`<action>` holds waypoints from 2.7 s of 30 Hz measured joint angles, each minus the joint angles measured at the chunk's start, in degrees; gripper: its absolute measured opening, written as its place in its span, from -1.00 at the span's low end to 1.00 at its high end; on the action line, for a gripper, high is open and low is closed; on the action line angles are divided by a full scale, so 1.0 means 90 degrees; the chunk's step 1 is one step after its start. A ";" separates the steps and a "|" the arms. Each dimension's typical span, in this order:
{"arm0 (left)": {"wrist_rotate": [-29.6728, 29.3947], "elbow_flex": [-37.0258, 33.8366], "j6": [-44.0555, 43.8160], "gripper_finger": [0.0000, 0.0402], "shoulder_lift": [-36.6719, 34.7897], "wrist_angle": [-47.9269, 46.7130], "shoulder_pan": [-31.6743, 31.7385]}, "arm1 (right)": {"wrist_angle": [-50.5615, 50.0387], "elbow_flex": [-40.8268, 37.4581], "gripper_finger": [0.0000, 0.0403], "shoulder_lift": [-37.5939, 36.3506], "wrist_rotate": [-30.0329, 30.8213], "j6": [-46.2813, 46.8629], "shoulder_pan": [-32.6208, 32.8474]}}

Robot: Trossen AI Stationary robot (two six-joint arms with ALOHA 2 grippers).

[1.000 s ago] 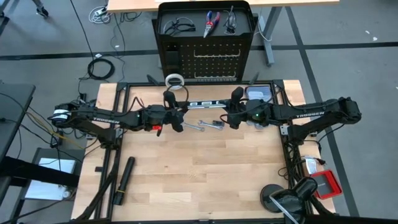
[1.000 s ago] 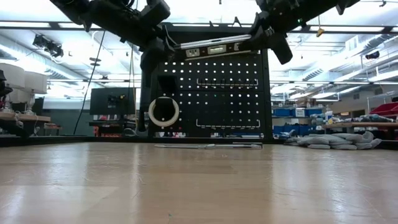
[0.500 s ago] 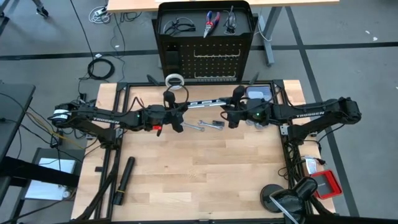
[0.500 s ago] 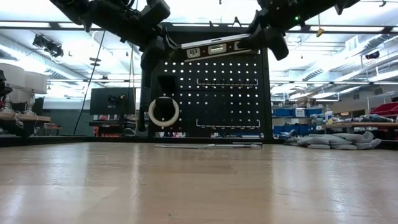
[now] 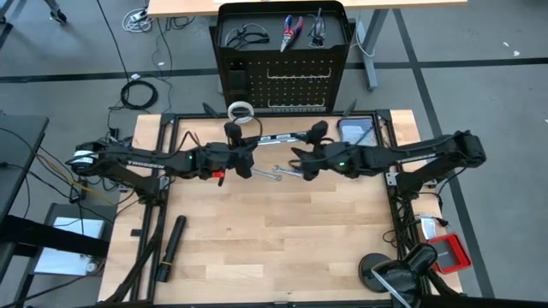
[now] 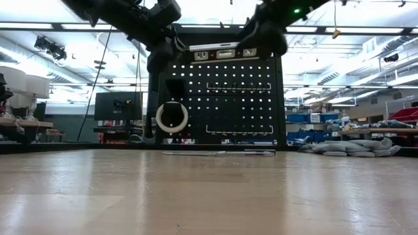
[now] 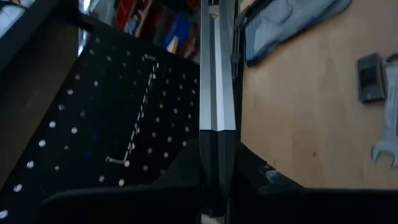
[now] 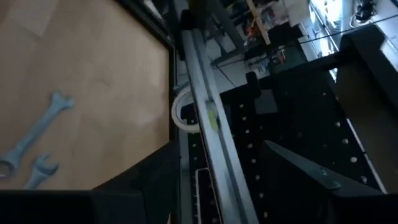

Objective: Hang tools onto peg board
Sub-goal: Put the black spirit level on the black pegboard

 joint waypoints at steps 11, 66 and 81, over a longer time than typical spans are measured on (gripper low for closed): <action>-0.0228 0.1235 -0.0874 -0.82 0.0091 -0.2217 0.0000 | -0.0323 0.1313 0.07 0.1102 -0.0017 -0.0643 -0.0242; -0.0339 -0.1887 -0.3079 -0.27 0.0386 0.3480 -0.0617 | 0.1173 0.1525 -0.66 0.1363 -0.0619 -0.2300 -0.2811; -0.0080 -0.2222 -0.3136 -0.27 0.0386 0.4593 -0.0619 | 0.2739 0.1525 -0.64 0.2609 -0.0478 -0.3571 -0.3347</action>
